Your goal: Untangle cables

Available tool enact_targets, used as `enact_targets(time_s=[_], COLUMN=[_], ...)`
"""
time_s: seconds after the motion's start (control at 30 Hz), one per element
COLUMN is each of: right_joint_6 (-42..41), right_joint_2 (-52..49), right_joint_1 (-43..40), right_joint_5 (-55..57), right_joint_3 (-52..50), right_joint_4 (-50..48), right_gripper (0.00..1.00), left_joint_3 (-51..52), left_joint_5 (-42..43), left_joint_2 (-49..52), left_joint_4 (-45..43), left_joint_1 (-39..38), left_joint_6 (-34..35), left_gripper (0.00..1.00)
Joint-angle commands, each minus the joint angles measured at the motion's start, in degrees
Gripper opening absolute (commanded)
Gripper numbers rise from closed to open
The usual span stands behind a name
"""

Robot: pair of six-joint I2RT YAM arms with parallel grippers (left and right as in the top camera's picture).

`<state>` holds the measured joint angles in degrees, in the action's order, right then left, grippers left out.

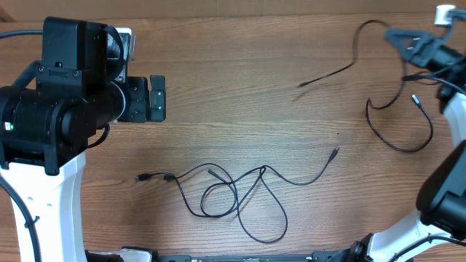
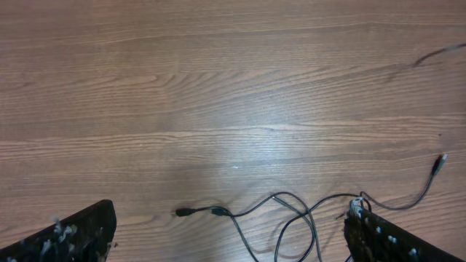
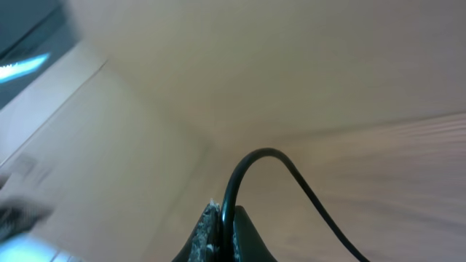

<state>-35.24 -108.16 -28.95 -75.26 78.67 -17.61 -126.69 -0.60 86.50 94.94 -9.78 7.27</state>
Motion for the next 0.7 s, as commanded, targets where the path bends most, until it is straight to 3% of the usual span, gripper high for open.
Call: enact_targets(time_s=[0.0, 0.07, 0.2, 0.3, 0.43, 0.53, 0.67], right_joint_6=[-2.7, 1.6, 15.3, 23.3, 23.0, 19.5, 10.8], right_joint_2=[0.7, 0.7, 0.7, 0.7, 0.7, 0.7, 0.7], right_joint_1=[-3.7, -4.4, -4.8, -4.0, -2.7, -2.7, -2.7], right_joint_5=[16.7, 23.1, 46.1, 75.2, 109.5, 116.8, 115.6], right_joint_3=[0.6, 0.6, 0.6, 0.6, 0.5, 0.5, 0.5], right_joint_4=[0.9, 3.9, 15.9, 25.0, 31.3, 38.4, 52.0], right_gripper=[0.04, 0.04, 0.04, 0.04, 0.04, 0.04, 0.04], left_joint_3=[0.2, 0.2, 0.2, 0.2, 0.2, 0.2, 0.3], left_joint_5=[0.7, 0.7, 0.7, 0.1, 0.0, 0.0, 0.1], left_joint_2=[0.4, 0.4, 0.4, 0.4, 0.4, 0.4, 0.4], left_joint_4=[0.3, 0.3, 0.2, -0.1, -2.4, -4.3, -5.8], left_joint_1=[-0.1, -0.1, -0.1, -0.1, -0.1, -0.1, -0.1], left_joint_6=[-0.6, -0.4, 0.0, 0.0, 0.0, 0.0, 0.0], left_gripper=[0.99, 0.99, 0.98, 0.96, 0.97, 0.98, 0.98])
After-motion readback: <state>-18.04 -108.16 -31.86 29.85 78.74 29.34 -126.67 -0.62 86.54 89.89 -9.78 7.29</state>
